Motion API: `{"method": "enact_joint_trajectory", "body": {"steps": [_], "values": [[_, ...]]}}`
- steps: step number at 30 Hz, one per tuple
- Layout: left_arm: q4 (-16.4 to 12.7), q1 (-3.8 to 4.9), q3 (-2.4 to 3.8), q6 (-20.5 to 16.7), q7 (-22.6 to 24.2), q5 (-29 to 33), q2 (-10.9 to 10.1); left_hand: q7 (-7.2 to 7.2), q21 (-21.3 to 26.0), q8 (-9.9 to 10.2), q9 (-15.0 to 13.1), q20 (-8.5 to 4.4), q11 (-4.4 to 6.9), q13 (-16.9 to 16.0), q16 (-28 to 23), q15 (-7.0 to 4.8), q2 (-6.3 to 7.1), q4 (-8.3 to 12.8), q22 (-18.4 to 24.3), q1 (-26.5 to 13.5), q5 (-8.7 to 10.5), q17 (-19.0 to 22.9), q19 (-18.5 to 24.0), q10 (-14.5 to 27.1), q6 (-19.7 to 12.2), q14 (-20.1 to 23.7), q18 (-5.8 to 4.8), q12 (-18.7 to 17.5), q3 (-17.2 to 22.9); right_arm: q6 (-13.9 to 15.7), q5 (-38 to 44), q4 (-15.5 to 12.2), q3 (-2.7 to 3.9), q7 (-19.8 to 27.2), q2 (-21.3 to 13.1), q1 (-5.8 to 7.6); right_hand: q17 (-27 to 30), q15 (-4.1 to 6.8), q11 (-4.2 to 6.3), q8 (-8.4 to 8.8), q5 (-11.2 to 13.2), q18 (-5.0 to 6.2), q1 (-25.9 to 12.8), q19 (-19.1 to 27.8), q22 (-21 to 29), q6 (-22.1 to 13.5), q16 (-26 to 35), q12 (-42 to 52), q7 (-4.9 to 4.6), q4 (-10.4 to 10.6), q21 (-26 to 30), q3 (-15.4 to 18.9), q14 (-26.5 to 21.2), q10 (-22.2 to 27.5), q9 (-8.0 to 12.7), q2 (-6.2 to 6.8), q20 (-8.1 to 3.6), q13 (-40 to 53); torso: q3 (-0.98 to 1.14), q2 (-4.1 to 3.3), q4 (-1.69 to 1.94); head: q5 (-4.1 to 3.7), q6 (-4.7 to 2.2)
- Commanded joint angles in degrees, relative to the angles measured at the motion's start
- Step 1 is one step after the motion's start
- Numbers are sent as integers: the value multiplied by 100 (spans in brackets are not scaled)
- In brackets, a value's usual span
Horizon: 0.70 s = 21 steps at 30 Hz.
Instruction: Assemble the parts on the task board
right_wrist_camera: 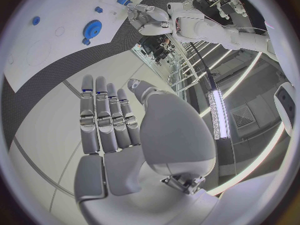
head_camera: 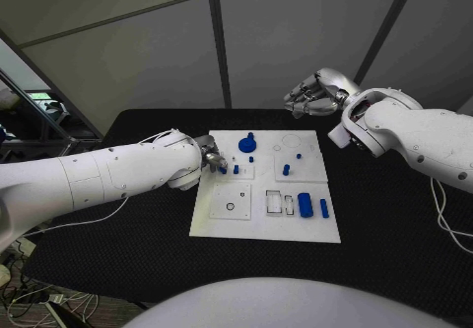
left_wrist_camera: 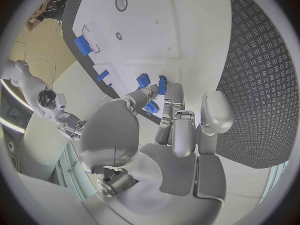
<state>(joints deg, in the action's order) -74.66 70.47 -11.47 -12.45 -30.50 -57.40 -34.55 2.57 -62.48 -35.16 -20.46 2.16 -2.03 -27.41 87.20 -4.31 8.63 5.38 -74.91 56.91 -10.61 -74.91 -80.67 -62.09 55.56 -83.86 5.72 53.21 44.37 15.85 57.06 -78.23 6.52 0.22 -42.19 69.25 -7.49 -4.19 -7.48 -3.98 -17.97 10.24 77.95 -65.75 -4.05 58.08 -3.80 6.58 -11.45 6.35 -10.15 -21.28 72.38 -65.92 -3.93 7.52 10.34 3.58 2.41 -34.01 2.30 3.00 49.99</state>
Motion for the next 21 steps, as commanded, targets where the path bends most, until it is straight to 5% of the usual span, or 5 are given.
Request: {"method": "enact_joint_trajectory", "body": {"steps": [1,21], "values": [[-4,-17,-15,109,-46,-51,-3,-45,-32,-31,-971,-9,352,-18,24,-11,48,-66,-846,-122,-13,-816,-12,-293,15,-362,-72,42,-129,21,15,-8,4,35,1,10,6,-38,-29,13,-34,29,12,-33,8,-34,9,-27,-18,5,22,-21,0,12,3,-45,1,3,0,0,0,-3,1],[3,-18,-15,103,-43,-51,-24,-44,-97,-14,-860,-9,353,-68,44,-9,78,-307,-863,-263,-12,-869,-35,-260,84,-380,-85,137,-537,1,41,-1,4,0,-12,10,20,-34,-28,13,-37,29,75,-46,10,-37,9,-28,-18,-34,38,-48,-2,16,3,-26,-8,3,-3,2,-1,-11,1]]}}
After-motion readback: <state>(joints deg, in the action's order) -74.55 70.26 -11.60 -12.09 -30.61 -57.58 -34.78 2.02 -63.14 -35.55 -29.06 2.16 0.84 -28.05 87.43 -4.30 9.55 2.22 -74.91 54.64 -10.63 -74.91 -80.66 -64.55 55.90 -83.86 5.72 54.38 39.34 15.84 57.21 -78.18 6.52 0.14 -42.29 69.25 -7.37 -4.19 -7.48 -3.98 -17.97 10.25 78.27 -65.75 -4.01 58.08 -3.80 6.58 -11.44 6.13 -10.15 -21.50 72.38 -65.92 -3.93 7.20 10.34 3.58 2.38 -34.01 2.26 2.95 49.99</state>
